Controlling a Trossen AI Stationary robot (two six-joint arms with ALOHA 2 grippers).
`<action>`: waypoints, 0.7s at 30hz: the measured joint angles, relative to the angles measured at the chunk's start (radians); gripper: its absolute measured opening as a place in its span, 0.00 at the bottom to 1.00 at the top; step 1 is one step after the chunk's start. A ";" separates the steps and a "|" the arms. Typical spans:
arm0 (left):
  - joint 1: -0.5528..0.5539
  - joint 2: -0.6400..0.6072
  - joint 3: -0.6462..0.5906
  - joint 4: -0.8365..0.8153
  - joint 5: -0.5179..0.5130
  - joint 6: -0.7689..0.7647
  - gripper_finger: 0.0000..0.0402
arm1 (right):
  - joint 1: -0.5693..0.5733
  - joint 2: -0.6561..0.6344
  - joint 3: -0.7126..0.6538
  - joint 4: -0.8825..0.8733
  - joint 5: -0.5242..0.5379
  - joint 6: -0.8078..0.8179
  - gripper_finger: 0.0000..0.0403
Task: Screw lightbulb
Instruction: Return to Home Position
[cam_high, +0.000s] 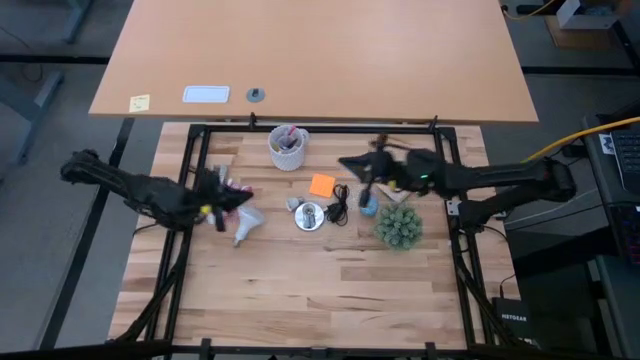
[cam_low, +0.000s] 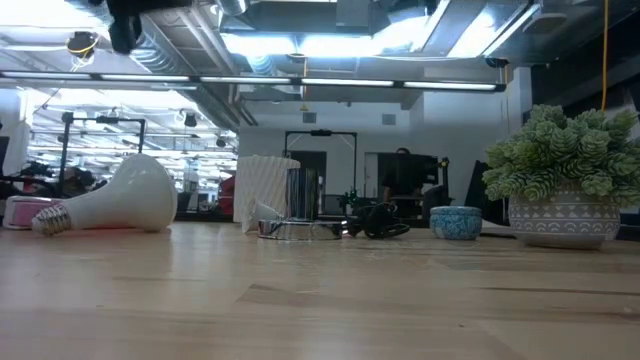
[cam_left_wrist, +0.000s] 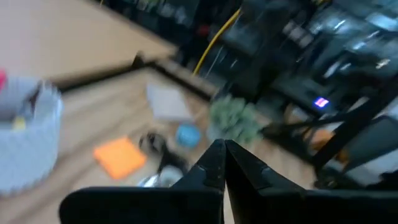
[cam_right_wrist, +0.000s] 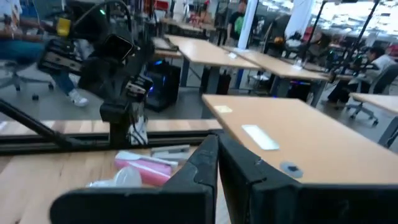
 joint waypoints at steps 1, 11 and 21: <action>0.000 -0.043 0.000 0.002 0.000 0.039 0.00 | 0.000 -0.039 0.000 -0.030 0.000 0.000 0.05; 0.000 -0.321 0.001 -0.001 0.000 0.202 0.00 | 0.000 -0.311 0.000 -0.287 0.002 0.007 0.05; 0.004 -0.387 -0.013 -0.030 -0.033 0.496 0.00 | 0.000 -0.340 0.000 -0.322 0.010 0.005 0.05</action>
